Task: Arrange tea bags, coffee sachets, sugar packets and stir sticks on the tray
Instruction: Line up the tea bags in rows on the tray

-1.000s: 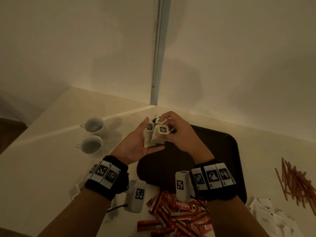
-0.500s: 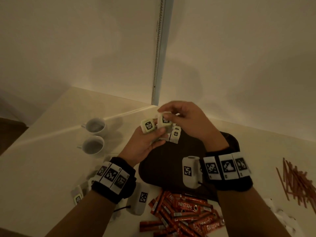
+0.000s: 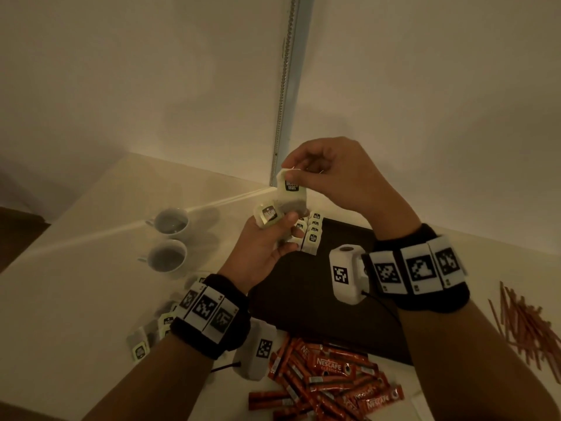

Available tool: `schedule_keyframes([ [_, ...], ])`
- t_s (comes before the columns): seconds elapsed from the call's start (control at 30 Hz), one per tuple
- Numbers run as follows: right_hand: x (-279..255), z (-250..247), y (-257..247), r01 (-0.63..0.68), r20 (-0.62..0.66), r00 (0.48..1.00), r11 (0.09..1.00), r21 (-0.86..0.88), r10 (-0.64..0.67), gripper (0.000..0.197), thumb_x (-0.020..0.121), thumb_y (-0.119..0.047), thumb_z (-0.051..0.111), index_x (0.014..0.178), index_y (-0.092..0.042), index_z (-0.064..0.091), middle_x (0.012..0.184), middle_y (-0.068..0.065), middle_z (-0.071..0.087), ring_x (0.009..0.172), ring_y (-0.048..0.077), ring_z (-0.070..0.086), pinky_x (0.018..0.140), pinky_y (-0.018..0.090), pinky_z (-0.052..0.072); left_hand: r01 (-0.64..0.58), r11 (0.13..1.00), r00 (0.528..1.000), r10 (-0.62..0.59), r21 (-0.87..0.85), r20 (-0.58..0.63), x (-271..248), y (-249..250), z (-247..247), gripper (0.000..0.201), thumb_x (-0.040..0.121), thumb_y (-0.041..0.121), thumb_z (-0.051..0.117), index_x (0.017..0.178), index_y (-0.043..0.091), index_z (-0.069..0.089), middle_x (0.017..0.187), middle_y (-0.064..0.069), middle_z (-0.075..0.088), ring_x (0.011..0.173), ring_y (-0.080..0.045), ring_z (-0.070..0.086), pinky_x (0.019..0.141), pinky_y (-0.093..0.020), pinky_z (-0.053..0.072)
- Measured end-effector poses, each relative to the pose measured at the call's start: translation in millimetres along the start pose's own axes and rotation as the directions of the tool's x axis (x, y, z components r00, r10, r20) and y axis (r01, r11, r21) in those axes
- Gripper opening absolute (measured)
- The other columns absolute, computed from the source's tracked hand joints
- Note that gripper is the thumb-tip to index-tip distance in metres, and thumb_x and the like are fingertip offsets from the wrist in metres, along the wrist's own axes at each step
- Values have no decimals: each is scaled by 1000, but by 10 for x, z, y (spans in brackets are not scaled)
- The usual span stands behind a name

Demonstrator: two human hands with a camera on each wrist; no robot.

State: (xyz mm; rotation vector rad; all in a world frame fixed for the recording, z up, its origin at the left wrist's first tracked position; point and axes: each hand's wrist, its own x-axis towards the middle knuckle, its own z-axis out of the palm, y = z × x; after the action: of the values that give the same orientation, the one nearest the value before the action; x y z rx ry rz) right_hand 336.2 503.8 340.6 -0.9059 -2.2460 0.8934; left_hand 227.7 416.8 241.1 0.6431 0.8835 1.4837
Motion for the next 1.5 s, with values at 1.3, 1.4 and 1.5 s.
schedule_keyframes([
  [1.3,70,1366,2056,-465,120,865,868,-174,488,15,86,-10,65,100,-3,68,104,10,68,99,20,63,86,26,49,132,974,954,-175,-184,-244,290,249,-912,66,97,59,16,124,8,49,90,-16,73,81,-30,72,58,-28,58],
  [1.4,136,1426,2109,-466,111,863,861,-204,494,15,87,-10,65,99,-2,68,104,11,67,97,20,63,81,20,46,137,972,952,-183,-192,-246,301,242,-921,68,97,59,15,126,7,47,90,-17,73,81,-30,72,57,-28,58],
  [1.5,177,1455,2158,-467,90,864,855,-226,495,15,86,-11,66,98,-3,68,103,11,67,96,20,63,78,19,44,149,971,949,-193,-186,-249,304,222,-922,69,96,60,15,129,7,47,92,-18,73,82,-30,72,58,-28,58],
])
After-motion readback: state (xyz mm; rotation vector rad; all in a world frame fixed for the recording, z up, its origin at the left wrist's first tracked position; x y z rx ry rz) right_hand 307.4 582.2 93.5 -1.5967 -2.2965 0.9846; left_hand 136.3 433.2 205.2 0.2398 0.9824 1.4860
